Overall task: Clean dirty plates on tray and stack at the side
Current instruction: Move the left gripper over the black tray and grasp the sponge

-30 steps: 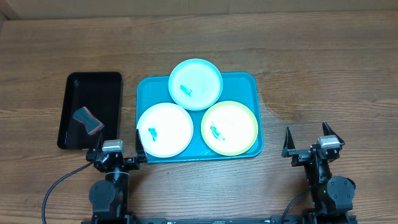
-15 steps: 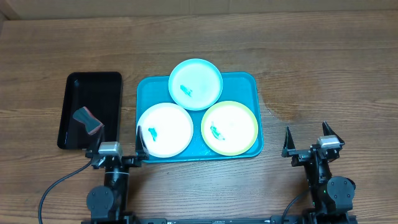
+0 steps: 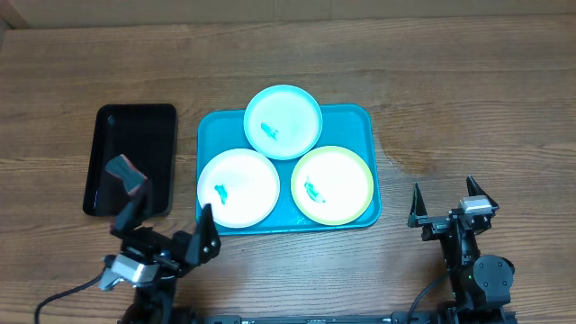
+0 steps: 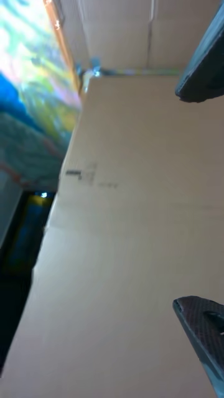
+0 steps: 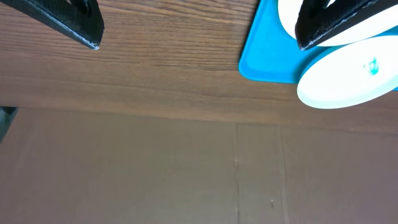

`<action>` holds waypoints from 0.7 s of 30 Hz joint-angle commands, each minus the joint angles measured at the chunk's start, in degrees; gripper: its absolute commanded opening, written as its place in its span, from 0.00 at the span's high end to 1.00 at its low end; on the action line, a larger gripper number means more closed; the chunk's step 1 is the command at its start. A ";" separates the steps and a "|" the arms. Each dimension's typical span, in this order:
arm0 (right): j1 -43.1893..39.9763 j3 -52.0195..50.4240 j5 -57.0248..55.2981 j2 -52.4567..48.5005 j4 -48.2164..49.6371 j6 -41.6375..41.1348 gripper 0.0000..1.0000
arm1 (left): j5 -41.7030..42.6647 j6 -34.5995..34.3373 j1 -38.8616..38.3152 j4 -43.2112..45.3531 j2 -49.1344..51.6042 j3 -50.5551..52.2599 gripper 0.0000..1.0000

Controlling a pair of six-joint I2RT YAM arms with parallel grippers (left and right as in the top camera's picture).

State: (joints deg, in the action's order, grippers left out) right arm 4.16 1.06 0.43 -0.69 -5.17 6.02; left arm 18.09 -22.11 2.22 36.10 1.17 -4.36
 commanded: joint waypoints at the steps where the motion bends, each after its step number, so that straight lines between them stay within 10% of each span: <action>1: 0.28 -0.59 -0.37 0.52 0.33 0.00 0.00 | -3.58 5.99 -0.33 -3.10 3.54 -10.58 0.00; 12: 0.28 -0.59 -0.37 0.52 0.33 0.02 0.00 | -4.55 20.85 -0.33 -63.45 45.18 -54.88 0.00; 21: 0.28 -0.59 -0.37 0.52 0.33 0.02 0.00 | -16.44 8.17 4.39 -79.28 71.49 -74.60 0.00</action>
State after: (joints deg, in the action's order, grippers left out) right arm 4.16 1.06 0.40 -0.62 -5.17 6.00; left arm 7.66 -8.01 3.62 -40.97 67.31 -73.28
